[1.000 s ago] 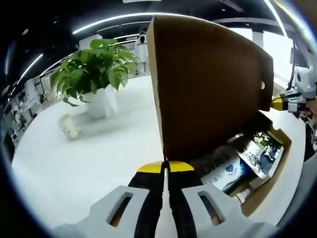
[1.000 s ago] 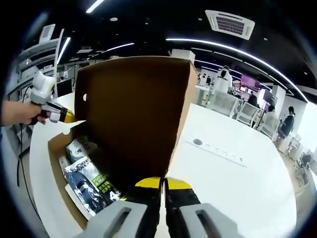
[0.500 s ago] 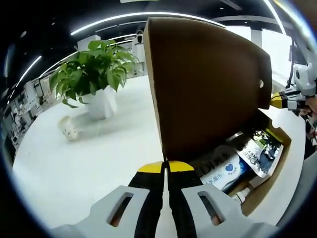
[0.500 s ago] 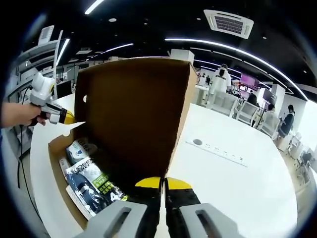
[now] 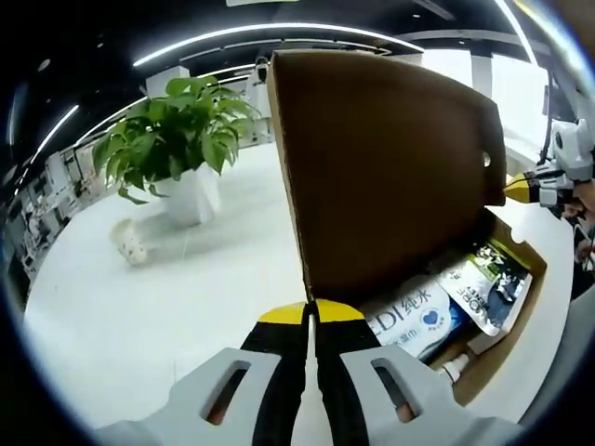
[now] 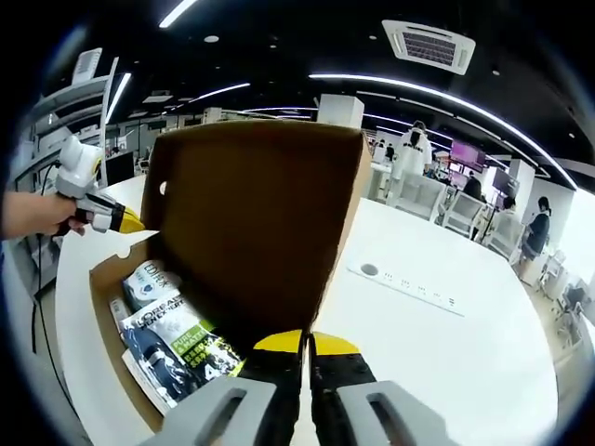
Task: Operate the shoe box by opening the lid, removing the specified soft item, and placing it in the target area until the item is outside and the box remains undamaged.
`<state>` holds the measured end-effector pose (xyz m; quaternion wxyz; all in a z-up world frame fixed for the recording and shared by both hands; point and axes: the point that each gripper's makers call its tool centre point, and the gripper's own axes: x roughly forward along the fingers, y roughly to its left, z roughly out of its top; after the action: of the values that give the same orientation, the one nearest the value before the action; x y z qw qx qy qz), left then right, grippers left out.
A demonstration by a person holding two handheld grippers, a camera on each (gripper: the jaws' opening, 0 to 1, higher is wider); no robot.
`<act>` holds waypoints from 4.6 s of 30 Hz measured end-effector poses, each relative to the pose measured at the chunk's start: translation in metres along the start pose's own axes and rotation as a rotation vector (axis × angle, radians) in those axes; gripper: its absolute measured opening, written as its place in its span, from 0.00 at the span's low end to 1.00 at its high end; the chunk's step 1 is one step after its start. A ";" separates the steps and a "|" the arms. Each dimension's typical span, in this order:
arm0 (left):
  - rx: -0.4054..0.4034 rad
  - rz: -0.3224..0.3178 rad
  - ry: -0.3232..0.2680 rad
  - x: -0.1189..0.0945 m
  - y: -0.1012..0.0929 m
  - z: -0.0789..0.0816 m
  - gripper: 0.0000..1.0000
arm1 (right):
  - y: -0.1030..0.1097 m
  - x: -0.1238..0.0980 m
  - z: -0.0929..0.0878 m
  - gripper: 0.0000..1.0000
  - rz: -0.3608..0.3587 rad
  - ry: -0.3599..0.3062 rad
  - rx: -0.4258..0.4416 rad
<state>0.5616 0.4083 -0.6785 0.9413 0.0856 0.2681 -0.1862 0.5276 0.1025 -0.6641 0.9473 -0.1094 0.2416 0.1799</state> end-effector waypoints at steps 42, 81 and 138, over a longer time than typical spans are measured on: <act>-0.016 0.001 0.014 0.003 0.001 0.007 0.00 | -0.003 0.004 -0.008 0.00 0.006 0.010 0.025; -0.029 -0.029 0.145 0.010 0.003 0.015 0.00 | -0.011 0.012 -0.001 0.00 0.081 0.117 0.136; -0.042 -0.042 0.188 0.029 0.008 0.027 0.00 | -0.025 0.035 0.003 0.00 0.118 0.194 0.284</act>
<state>0.5999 0.3999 -0.6711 0.9095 0.0772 0.3609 -0.1915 0.5673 0.0911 -0.6757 0.9132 0.0229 0.3608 0.1879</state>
